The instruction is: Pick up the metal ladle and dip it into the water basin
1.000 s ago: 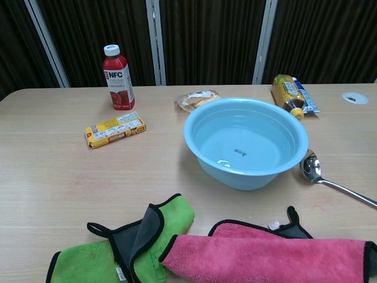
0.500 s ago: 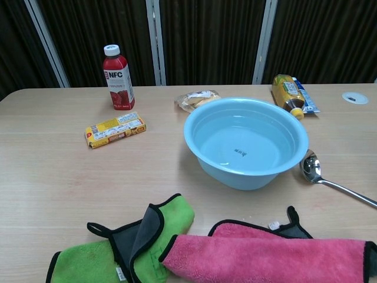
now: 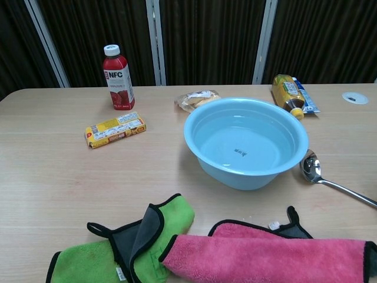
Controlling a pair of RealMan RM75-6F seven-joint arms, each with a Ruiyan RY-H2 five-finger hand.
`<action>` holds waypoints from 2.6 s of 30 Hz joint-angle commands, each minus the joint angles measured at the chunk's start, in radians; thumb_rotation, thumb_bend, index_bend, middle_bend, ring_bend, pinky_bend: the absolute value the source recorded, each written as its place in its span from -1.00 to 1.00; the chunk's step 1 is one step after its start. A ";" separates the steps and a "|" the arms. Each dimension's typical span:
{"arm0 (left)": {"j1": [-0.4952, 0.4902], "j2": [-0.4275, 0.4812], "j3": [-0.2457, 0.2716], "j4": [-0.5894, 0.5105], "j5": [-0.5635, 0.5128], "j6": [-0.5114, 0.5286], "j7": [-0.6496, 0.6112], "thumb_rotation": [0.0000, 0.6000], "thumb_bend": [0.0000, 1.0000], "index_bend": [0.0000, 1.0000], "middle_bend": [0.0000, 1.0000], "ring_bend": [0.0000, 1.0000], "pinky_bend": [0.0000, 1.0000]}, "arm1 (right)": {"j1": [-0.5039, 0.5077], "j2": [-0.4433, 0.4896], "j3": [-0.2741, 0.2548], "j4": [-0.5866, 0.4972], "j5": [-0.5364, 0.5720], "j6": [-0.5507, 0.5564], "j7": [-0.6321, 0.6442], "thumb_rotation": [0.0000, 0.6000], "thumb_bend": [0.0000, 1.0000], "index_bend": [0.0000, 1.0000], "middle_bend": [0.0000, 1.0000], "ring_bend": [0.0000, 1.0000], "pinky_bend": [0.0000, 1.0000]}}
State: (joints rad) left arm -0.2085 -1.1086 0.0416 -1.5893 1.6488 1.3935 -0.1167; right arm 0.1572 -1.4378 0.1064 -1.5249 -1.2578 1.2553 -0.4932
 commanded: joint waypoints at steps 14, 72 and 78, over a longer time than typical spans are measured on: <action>-0.009 0.013 0.002 0.014 0.005 -0.001 -0.056 1.00 -0.22 -1.00 -1.00 -1.00 -1.00 | 0.044 -0.126 0.016 0.115 0.074 -0.019 -0.011 1.00 -0.94 -0.45 -0.60 -1.00 -1.00; -0.028 -0.004 0.004 0.021 -0.015 -0.038 -0.018 1.00 -0.22 -1.00 -1.00 -1.00 -1.00 | -0.007 -0.363 -0.010 0.626 -0.093 0.058 0.613 1.00 -0.94 -0.43 -0.59 -1.00 -1.00; -0.028 -0.008 -0.003 0.026 -0.030 -0.040 -0.017 1.00 -0.22 -1.00 -1.00 -1.00 -1.00 | -0.004 -0.376 -0.009 0.665 -0.104 0.047 0.674 1.00 -0.93 -0.43 -0.59 -1.00 -1.00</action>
State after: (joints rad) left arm -0.2367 -1.1162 0.0392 -1.5637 1.6189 1.3534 -0.1340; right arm 0.1521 -1.8089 0.0968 -0.8715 -1.3576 1.3062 0.1676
